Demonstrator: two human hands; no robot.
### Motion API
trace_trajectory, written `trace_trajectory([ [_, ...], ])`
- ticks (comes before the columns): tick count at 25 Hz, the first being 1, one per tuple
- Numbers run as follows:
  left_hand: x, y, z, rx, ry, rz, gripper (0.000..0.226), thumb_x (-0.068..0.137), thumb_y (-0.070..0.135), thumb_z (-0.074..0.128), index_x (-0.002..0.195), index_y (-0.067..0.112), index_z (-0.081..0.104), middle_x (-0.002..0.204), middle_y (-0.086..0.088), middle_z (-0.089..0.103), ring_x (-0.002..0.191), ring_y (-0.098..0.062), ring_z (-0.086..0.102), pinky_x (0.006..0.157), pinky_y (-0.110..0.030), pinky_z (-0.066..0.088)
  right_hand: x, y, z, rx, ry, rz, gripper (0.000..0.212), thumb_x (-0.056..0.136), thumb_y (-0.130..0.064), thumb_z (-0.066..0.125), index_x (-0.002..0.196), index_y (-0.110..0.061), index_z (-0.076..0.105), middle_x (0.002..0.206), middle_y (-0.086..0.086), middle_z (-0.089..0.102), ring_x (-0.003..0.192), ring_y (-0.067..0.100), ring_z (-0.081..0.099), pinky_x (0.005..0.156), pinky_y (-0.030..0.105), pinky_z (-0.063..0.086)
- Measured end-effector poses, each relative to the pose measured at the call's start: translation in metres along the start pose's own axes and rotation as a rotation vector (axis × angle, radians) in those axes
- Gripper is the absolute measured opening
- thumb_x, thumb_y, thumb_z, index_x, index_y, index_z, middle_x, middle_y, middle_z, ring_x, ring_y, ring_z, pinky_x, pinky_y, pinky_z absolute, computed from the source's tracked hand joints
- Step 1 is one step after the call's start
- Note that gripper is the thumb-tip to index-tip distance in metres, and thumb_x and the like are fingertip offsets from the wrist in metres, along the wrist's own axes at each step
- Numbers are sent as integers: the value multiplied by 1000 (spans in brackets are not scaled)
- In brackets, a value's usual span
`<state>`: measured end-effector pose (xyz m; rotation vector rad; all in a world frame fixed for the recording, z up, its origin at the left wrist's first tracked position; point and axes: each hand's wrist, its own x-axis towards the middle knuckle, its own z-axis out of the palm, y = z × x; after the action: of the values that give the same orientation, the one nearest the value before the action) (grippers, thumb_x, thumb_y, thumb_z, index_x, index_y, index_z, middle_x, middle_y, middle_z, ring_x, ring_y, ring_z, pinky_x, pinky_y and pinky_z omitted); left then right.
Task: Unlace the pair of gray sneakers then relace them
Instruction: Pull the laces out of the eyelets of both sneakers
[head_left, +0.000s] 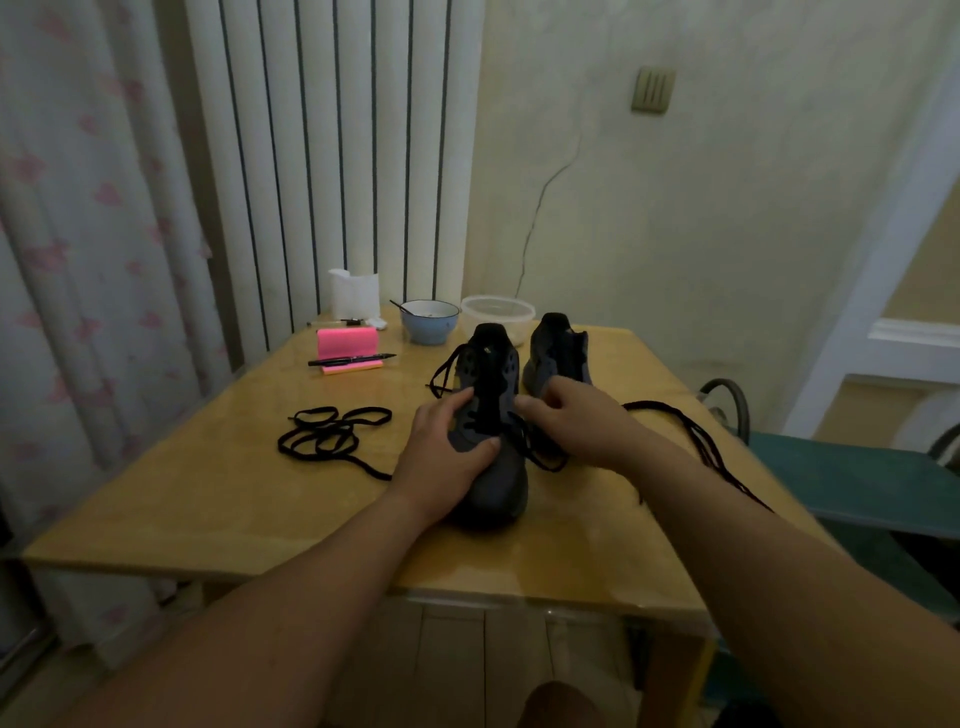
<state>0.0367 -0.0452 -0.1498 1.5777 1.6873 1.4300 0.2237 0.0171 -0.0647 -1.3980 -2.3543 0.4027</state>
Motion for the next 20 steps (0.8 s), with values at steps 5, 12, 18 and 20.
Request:
trace_trajectory([
  [5, -1, 1, -1, -2, -2, 4, 74, 92, 34, 79, 156, 32, 41, 142, 6, 35, 125, -2, 38, 103, -20, 37, 5, -11, 7, 115, -134, -42, 32, 104, -35, 61, 81, -12, 61, 76, 4, 58, 67, 16, 54, 63, 32, 43],
  [12, 1, -3, 0, -23, 6, 12, 72, 92, 36, 79, 155, 35, 43, 138, 12, 36, 127, -2, 38, 105, -23, 36, -13, 16, -13, 1512, 98, 206, 22, 100, -15, 52, 78, -13, 53, 65, 4, 48, 62, 22, 54, 66, 34, 54],
  [18, 1, 0, 0, -11, 12, 8, 73, 92, 34, 78, 155, 34, 42, 140, 11, 36, 125, -1, 38, 101, -21, 37, 7, -3, 6, 159, -133, 38, 52, 99, -56, 61, 100, -5, 68, 88, 18, 63, 77, 27, 61, 68, 35, 45],
  [20, 0, 0, 0, -25, 5, 6, 72, 92, 33, 79, 155, 35, 42, 141, 10, 36, 126, -1, 38, 102, -20, 38, 9, -10, 3, 167, -202, -22, 37, 103, -44, 61, 93, -9, 71, 85, 10, 65, 79, 23, 63, 71, 35, 47],
])
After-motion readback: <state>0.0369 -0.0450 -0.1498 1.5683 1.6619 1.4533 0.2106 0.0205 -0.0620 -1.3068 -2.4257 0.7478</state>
